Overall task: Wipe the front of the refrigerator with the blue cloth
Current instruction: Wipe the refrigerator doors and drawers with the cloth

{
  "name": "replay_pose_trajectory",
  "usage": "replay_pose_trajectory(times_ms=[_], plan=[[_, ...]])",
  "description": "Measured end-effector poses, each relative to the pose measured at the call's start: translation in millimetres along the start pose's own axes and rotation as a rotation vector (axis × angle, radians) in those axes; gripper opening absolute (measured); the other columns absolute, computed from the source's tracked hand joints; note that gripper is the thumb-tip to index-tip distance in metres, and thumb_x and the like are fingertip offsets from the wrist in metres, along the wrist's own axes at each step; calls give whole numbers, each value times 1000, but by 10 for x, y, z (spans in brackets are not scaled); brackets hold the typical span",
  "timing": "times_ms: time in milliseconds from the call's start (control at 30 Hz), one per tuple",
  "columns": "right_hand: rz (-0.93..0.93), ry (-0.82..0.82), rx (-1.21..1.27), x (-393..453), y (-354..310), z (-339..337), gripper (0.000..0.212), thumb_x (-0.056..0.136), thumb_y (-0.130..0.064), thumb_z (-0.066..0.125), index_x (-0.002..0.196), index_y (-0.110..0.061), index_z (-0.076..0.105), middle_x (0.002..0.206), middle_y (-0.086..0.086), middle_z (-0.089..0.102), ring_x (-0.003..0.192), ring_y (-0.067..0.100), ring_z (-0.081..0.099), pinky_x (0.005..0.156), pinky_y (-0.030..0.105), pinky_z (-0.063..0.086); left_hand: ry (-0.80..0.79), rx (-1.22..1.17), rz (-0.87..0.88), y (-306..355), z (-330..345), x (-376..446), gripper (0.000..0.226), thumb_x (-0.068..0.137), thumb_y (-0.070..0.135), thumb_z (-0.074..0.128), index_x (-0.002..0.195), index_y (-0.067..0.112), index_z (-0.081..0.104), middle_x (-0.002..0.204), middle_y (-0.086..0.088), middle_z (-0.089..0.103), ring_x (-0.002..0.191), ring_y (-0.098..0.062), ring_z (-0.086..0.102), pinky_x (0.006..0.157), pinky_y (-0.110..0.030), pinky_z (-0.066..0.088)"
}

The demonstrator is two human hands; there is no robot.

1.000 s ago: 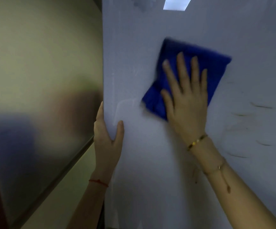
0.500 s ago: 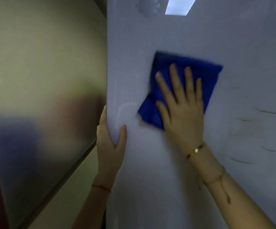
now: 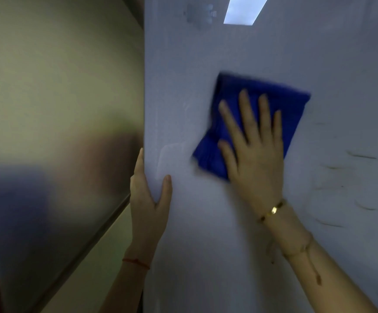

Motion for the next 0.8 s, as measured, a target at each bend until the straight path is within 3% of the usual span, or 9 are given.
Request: replay_pose_trajectory(times_ms=[67,167,233,400,500,633,700,800], plan=[[-148,-123,-13,-544,-213,80,57,103,-44,32,155,-27,21,164,5,15,152,31,8,125,47,3,-8,9,5,6,5,0,74,95,50,54,159,28,24,137,38,39,128,13,47,101,-9,43],[-263,-182,-34,-961,-161,47,56,102,-43,33,155,-31,19,163,1,12,152,27,9,125,43,4,-9,5,23,34,-2,-9,73,96,48,53,159,25,25,135,39,40,126,18,45,99,1,38],[-211,-142,-13,-721,49,-14,55,102,-40,35,154,-31,22,162,2,15,150,30,15,125,42,3,-10,0,12,36,1,-14,73,96,46,54,159,25,25,136,39,40,127,18,44,100,2,37],[122,60,13,312,382,-112,51,106,-42,30,154,-26,25,163,7,21,151,32,14,125,47,5,-9,-7,2,25,11,-20,73,96,45,54,159,26,25,139,36,39,128,15,46,100,0,40],[-7,6,-16,71,134,-35,54,104,-43,30,155,-27,23,163,8,18,151,33,12,124,49,5,-3,7,-2,12,-1,-18,75,94,50,54,159,28,24,137,36,40,126,14,48,100,-7,44],[-228,-176,-28,-928,-195,50,56,102,-44,35,155,-29,23,163,4,17,152,28,10,125,45,4,-1,23,-5,24,-5,-18,75,94,50,54,159,30,22,138,33,41,130,5,49,104,-22,45],[-255,-173,-22,-935,-73,13,55,101,-42,37,154,-30,25,162,2,18,151,28,14,124,43,5,-6,21,4,37,-3,-20,74,95,48,54,159,32,22,138,35,41,131,4,49,104,-21,45],[-85,-65,8,-323,247,-66,53,103,-40,34,154,-29,26,162,5,18,150,32,15,124,42,1,-2,26,4,40,2,-21,72,96,47,54,159,33,22,137,42,39,129,14,45,101,-4,40]])
Point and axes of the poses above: each hand's wrist, its own x-axis towards the middle knuckle, its own z-axis out of the palm, y = z × x, the point moved 6 cm from there along x, towards the middle knuckle
